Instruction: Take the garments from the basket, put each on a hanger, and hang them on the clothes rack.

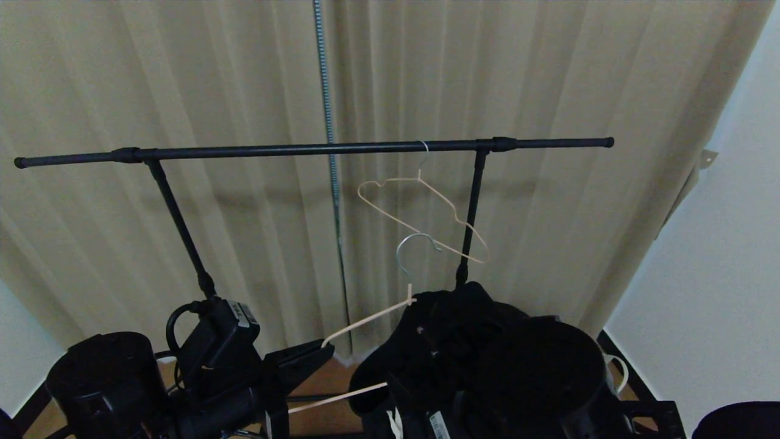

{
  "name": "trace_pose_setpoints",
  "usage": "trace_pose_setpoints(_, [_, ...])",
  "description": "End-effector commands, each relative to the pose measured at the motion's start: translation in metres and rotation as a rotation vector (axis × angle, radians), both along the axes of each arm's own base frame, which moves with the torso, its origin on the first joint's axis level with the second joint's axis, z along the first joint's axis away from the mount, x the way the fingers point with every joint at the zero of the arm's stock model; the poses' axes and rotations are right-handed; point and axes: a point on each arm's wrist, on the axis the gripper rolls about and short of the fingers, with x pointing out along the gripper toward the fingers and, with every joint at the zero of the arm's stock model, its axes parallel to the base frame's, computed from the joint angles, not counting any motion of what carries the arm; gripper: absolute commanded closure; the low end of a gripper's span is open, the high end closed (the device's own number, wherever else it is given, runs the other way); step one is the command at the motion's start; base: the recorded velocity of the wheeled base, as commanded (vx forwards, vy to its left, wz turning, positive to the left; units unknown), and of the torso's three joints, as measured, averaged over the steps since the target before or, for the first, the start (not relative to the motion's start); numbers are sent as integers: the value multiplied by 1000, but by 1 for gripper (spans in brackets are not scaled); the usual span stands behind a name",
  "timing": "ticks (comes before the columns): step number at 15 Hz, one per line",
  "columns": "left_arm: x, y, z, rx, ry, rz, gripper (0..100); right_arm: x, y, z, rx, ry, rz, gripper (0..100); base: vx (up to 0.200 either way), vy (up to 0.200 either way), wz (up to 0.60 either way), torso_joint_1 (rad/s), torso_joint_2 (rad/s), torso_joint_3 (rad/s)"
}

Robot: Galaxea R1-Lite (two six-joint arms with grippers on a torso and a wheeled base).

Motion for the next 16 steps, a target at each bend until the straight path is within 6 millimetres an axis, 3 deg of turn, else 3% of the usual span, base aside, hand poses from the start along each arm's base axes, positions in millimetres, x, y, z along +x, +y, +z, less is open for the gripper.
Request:
trace_pose_setpoints(1, [-1, 0, 2, -5, -7, -1, 100, -2, -14, 6, -1, -4, 18, 0, 0, 0, 0, 0, 0, 0])
trace_pose_setpoints(4, [-1, 1, 1, -3, -4, -1, 100, 4, -37, 20, 15, -15, 50, 0, 0, 0, 0, 0, 0, 0])
trace_pose_setpoints(7, [-4, 2, 4, -11, -14, -4, 100, 19, -99, 38, -40, -69, 212, 0, 0, 0, 0, 0, 0, 0])
trace_pose_setpoints(9, [-6, 1, 3, -8, -8, -13, 100, 37, -126, 45, -80, -97, 350, 0, 0, 0, 0, 0, 0, 0])
trace_pose_setpoints(13, [-12, -3, 2, -3, -3, -45, 100, 75, -142, 57, -251, -61, 573, 0, 0, 0, 0, 0, 0, 0])
trace_pose_setpoints(16, [-13, -5, 2, -2, -4, -56, 100, 110, -150, 68, -362, -31, 852, 0, 0, 0, 0, 0, 0, 0])
